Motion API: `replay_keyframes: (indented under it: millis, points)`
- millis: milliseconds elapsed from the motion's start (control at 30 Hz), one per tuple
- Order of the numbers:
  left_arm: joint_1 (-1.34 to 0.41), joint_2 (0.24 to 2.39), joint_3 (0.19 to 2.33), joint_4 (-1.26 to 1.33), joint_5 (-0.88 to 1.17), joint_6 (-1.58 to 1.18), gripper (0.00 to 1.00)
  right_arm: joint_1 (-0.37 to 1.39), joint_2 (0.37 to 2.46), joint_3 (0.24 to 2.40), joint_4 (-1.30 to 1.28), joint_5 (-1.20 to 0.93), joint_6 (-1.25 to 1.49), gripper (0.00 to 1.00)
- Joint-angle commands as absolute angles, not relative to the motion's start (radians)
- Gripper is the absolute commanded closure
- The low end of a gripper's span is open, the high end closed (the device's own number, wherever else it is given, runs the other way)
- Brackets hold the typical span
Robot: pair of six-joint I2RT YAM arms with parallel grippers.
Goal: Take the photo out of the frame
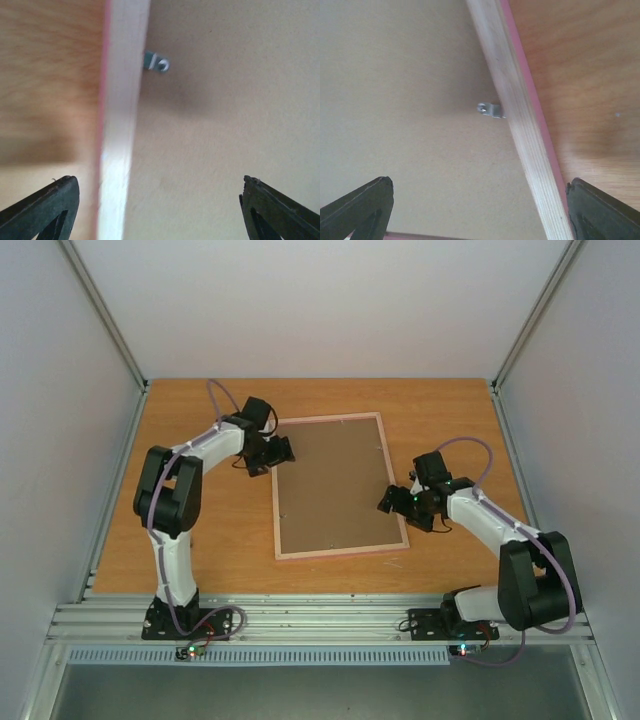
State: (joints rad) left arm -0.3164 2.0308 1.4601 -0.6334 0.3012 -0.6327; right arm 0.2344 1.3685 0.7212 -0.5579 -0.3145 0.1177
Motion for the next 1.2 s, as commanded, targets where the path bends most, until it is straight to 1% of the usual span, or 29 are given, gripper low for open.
replay_keyframes:
  millis: [0,300,367,467,667,800,867,967,1167]
  points:
    - [-0.291,1.847,1.395,-0.732,0.179,-0.587,0.11,0.246,1.297,0.796,-0.659,-0.252,0.043,0.06]
    - [-0.150,1.469,1.124,-0.888,0.005,-0.554,0.03,0.310,1.215,0.834,-0.726,-0.218,-0.043,0.05]
    - [-0.117,1.401,1.086,-0.930,-0.054,-0.545,0.01,0.327,1.214,0.844,-0.733,-0.223,-0.059,0.05]
    - [-0.064,1.332,1.039,-0.966,-0.082,-0.539,0.01,0.347,1.202,0.843,-0.726,-0.232,-0.074,0.05]
    - [0.005,1.350,0.997,-0.992,-0.089,-0.529,0.01,0.350,1.186,0.837,-0.718,-0.260,-0.107,0.05]
    - [0.138,1.401,0.949,-0.976,-0.021,-0.516,0.02,0.353,1.185,0.839,-0.722,-0.303,-0.117,0.05]
    - [0.169,1.423,0.941,-0.965,-0.004,-0.505,0.04,0.368,1.180,0.842,-0.724,-0.290,-0.124,0.05]
    - [0.184,1.470,0.943,-0.951,-0.003,-0.486,0.07,0.394,1.173,0.839,-0.718,-0.267,-0.133,0.05]
    - [0.191,1.583,0.958,-0.922,0.016,-0.449,0.20,0.402,1.162,0.823,-0.712,-0.264,-0.125,0.05]
